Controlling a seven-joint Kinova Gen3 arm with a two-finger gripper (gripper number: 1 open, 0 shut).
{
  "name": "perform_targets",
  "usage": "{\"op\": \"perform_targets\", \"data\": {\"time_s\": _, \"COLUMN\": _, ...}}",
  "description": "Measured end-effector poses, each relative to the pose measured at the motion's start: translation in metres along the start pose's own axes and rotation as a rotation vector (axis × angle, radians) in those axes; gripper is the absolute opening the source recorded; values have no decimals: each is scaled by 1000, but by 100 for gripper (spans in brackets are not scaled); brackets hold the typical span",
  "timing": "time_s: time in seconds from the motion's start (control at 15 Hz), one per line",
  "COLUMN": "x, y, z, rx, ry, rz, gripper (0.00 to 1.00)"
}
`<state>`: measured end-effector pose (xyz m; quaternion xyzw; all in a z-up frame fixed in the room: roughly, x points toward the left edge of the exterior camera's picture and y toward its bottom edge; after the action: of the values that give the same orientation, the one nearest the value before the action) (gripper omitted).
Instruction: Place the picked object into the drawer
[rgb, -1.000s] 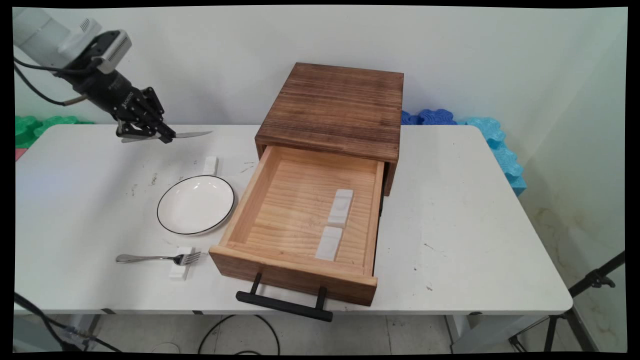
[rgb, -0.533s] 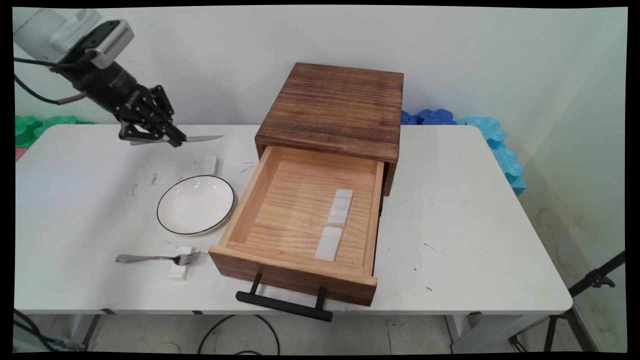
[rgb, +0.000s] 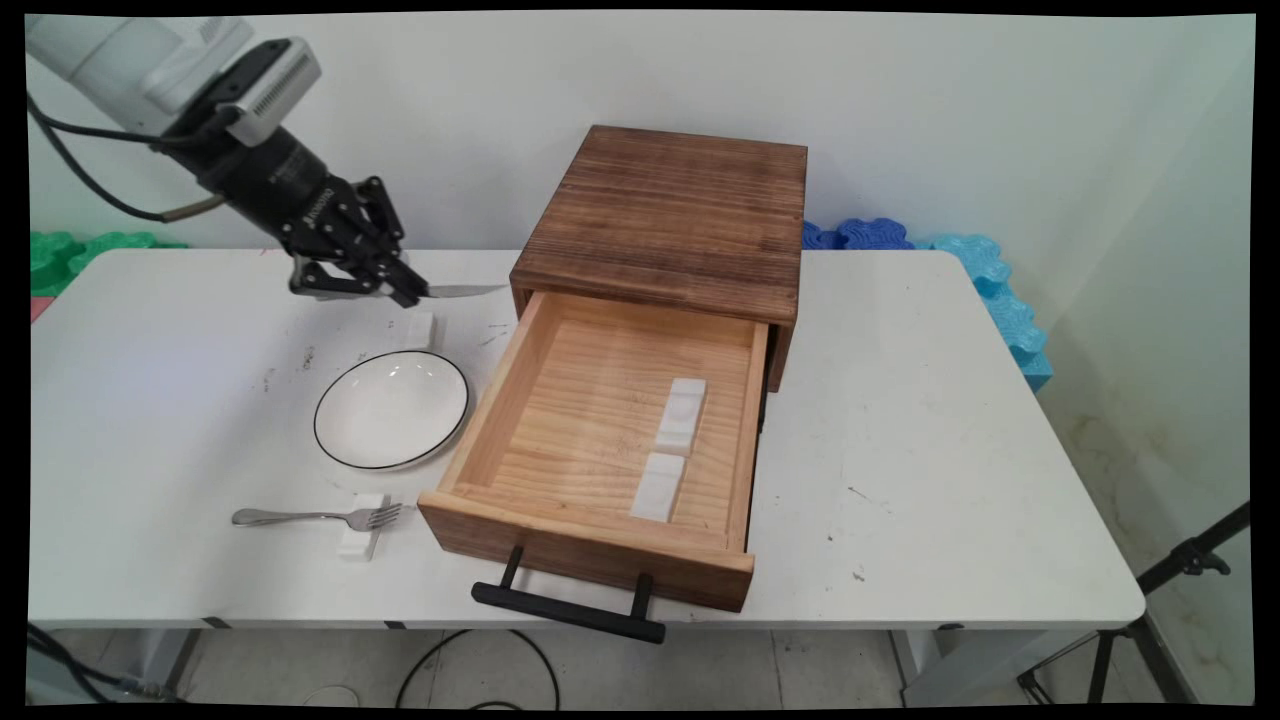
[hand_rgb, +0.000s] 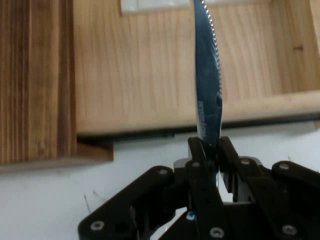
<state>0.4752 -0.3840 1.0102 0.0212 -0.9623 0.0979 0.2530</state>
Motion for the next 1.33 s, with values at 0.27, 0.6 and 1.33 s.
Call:
{"op": "perform_targets", "data": {"time_s": 0.27, "x": 27, "y": 1, "z": 20, "rx": -1, "ry": 18, "rz": 41, "gripper": 0}}
{"op": "perform_targets", "data": {"time_s": 0.6, "x": 54, "y": -1, "z": 47, "rx": 3, "ry": 30, "rz": 86, "gripper": 0}}
{"op": "perform_targets", "data": {"time_s": 1.33, "x": 99, "y": -14, "z": 120, "rx": 3, "ry": 20, "rz": 158, "gripper": 0}}
